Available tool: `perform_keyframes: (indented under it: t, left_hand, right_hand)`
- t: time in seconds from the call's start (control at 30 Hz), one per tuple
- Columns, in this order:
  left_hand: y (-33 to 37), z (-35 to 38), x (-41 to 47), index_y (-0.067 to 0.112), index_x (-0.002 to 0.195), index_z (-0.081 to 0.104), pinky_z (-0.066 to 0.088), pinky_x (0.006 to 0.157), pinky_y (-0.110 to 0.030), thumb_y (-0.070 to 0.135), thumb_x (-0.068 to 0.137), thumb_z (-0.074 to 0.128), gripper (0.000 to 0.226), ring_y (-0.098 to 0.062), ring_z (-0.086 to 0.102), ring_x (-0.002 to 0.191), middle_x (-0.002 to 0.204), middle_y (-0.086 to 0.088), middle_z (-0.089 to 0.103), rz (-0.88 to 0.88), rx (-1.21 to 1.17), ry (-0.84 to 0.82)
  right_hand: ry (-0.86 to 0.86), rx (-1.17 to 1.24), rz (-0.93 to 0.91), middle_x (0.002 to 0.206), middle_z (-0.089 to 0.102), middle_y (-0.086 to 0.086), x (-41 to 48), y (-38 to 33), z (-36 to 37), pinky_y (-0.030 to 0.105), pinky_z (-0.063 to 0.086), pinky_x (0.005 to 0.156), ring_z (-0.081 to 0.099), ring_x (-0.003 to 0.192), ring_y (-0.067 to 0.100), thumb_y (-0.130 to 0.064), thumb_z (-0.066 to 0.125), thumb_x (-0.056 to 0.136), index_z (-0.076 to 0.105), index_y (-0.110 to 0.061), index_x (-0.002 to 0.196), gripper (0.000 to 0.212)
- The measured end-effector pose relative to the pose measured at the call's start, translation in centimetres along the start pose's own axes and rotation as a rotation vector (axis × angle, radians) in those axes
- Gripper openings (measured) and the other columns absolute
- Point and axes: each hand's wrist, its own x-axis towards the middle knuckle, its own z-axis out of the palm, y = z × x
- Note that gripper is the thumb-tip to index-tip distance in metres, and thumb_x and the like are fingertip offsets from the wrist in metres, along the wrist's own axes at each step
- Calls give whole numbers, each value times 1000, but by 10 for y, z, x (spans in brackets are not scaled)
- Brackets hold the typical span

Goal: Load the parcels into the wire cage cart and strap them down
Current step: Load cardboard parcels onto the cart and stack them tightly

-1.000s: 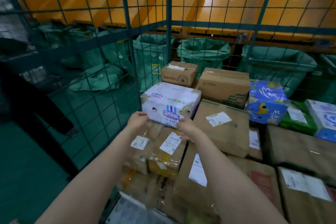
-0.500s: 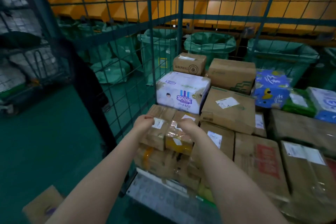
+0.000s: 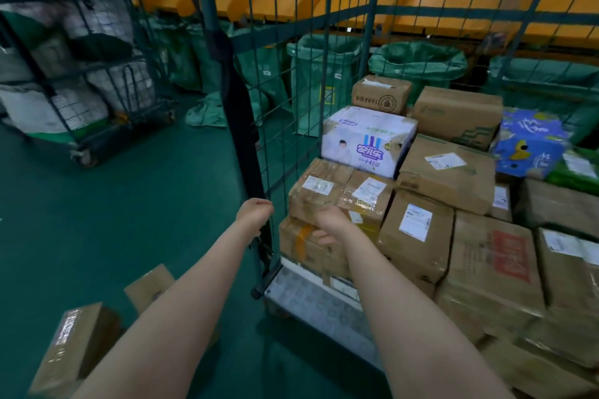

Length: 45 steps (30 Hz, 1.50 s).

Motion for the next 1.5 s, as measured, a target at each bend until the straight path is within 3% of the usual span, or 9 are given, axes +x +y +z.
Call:
perform_keyframes:
  t: [0.17,0.33,0.53,0.63,0.8,1.0,1.13,1.3,1.5]
  left_hand:
    - [-14,-16,-20,16,126,55,43,83,-35,11,94,42,35,-23,51,110,117,-5,53,9,11,26]
    - [-31,-31,-43,14,123,57,38,60,-25,10,92,41,34,-20,48,86,91,-1,53,30,-20,122]
    - [-80,-38,-95,15,122,57,36,55,-25,12,93,42,33,-21,49,83,93,0,53,-60,-97,248]
    - [-118,-42,-126,13,117,61,41,60,-25,9,92,42,31,-22,50,83,80,1,54,-159,-175,329]
    - [-195,-66,-171,3,118,61,47,94,-43,9,91,50,30,-39,57,113,112,-20,63,-336,-281,471]
    - [-251,-110,-225,6,102,64,44,86,-32,14,96,43,24,-30,55,105,98,-10,59,-418,-277,588]
    - [-289,-142,-249,7,121,61,45,98,-37,15,95,45,31,-31,54,115,121,-11,58,-463,-279,630]
    - [-348,-183,-280,7,119,59,47,80,-36,13,95,43,30,-24,52,92,111,-13,59,-555,-284,635]
    - [-432,-229,-317,7,124,57,43,80,-32,9,92,42,35,-28,54,104,119,-11,57,-682,-355,681]
  right_hand:
    - [-88,-66,-23,131,50,13,-16,0,18,36,51,94,59,101,22,-7,36,97,39,-5,139,42]
    - [-163,-125,-58,138,45,10,-34,0,36,34,49,94,57,113,24,-8,33,99,30,-9,145,47]
    - [-297,-223,-73,144,39,8,-66,24,64,31,52,76,57,112,24,-9,35,100,29,-9,146,46]
    - [-353,-297,-70,145,38,6,-83,44,92,37,51,91,58,114,24,-8,36,99,34,-8,143,44]
    - [-547,-390,-115,137,46,13,-123,69,141,40,46,97,56,117,30,-5,37,97,41,-5,136,40]
    - [-648,-493,-120,140,44,9,-153,80,209,34,49,85,59,106,24,-6,36,98,37,-9,141,43]
    - [-718,-524,-111,140,44,10,-178,87,263,35,49,88,57,113,25,-6,35,99,37,-7,141,42]
    - [-783,-620,-117,136,47,13,-212,111,344,38,49,96,55,114,28,-4,37,98,42,-5,137,40]
    - [-845,-750,-64,118,53,6,-250,159,430,34,52,91,58,108,22,-10,35,98,44,-11,137,39]
